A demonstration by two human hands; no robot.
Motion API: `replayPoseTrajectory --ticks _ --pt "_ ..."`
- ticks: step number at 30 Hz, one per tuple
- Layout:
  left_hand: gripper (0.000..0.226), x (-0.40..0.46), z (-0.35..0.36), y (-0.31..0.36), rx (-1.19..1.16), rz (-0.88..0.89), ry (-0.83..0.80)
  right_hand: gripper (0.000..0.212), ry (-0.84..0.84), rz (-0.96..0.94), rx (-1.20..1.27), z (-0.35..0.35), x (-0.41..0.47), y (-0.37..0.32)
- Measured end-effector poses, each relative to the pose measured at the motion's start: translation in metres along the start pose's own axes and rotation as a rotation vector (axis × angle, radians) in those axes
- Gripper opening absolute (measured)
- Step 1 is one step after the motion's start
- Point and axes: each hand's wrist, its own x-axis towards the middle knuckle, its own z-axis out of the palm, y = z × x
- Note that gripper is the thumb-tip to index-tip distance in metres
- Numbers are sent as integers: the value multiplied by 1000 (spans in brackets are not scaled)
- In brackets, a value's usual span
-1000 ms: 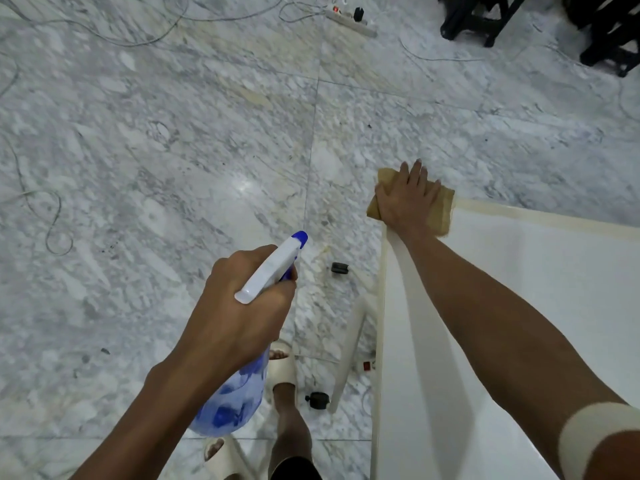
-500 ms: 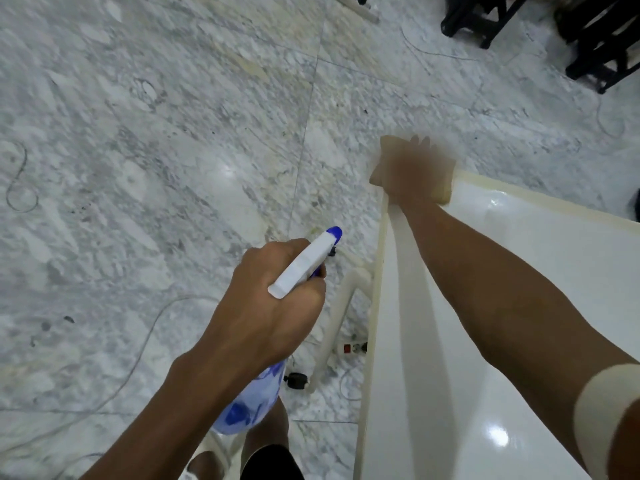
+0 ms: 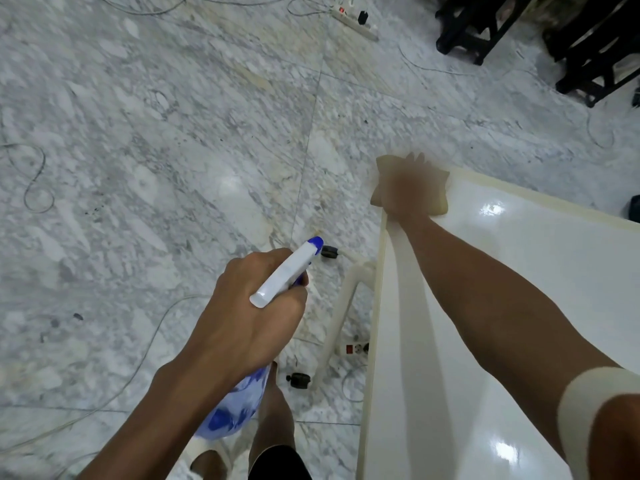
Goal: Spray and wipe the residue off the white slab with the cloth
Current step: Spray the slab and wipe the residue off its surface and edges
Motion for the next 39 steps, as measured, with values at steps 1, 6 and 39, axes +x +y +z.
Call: replayPoseTrajectory --ticks 1,6,39 --pt "15 -3 1 0 -6 0 2 77 -2 -1 -1 1 -3 0" --pt "11 -13 9 -1 16 25 -11 78 21 5 -1 5 -28 6" --pt "9 -238 40 -104 -5 144 -123 79 84 -12 -74 61 -355 70"
